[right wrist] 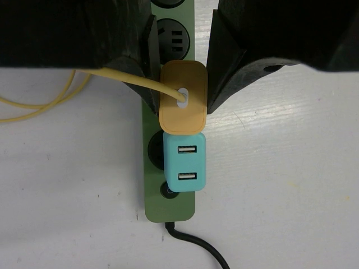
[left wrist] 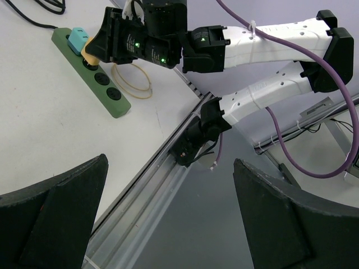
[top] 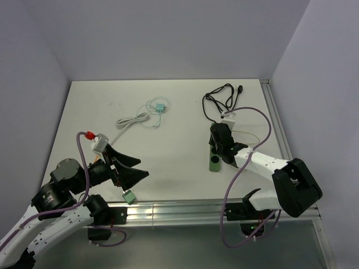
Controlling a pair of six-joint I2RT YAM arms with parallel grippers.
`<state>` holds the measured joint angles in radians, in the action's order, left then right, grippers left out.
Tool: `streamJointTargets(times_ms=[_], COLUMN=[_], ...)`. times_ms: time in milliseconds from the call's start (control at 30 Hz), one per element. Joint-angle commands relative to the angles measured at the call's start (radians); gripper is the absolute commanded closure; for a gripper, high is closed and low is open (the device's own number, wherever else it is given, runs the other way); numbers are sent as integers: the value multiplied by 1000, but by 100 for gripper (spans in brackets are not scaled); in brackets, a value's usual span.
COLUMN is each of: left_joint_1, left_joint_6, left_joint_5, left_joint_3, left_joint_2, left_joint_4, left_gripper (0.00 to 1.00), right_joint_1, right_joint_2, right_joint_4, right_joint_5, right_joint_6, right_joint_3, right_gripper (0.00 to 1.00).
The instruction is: Insert the plug
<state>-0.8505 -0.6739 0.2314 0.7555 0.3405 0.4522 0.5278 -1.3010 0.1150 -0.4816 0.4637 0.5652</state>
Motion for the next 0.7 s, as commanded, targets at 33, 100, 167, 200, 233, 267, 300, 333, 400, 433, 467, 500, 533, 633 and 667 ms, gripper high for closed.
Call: streamJointTargets(times_ms=[33, 100, 167, 200, 233, 267, 300, 333, 400, 433, 467, 500, 533, 633, 667], left_joint_1=[-1, -1, -1, 1, 1, -1, -1, -1, -1, -1, -1, -1, 1, -1, 1], left_joint_6=[8, 10, 10, 10, 8, 8, 7, 7, 7, 8, 8, 8, 10, 16, 16], left_joint_5=[16, 19, 16, 17, 17, 22, 22, 25, 26, 26, 26, 26, 26, 25, 25], left_joint_3=[21, 22, 22, 19, 19, 18, 16, 18, 16, 18, 18, 19, 21, 31, 34], left_joint_2=[-17, -21, -23, -23, -26, -26, -24, -24, -29, -31, -34, -34, -34, -34, -35], left_joint_4=[-27, -24, -23, -26, -26, -26, -27, -27, -26, -26, -24, -21, -18, -6, -4], left_gripper=[1, 0, 0, 1, 0, 1, 0, 0, 0, 0, 0, 1, 0, 1, 1], right_joint_1=[8, 9, 12, 14, 14, 14, 14, 18, 23, 24, 23, 23, 23, 23, 23], right_joint_2=[-27, -30, -27, -27, -27, -27, -29, -23, -21, -23, -23, -30, -35, -47, -50], right_joint_4=[-61, -96, -107, -107, -138, -156, -156, -161, -169, -172, -175, -176, -184, -187, -199], right_joint_5=[-45, -41, -35, -40, -41, -43, -43, -46, -57, -57, -60, -60, -60, -54, -55], right_joint_6=[23, 32, 36, 41, 49, 58, 61, 61, 70, 73, 75, 73, 76, 75, 78], right_joint_3=[73, 79, 78, 76, 81, 82, 79, 79, 76, 76, 84, 85, 90, 99, 102], right_gripper=[100, 100, 100, 100, 100, 100, 100, 100, 100, 100, 100, 100, 100, 100, 100])
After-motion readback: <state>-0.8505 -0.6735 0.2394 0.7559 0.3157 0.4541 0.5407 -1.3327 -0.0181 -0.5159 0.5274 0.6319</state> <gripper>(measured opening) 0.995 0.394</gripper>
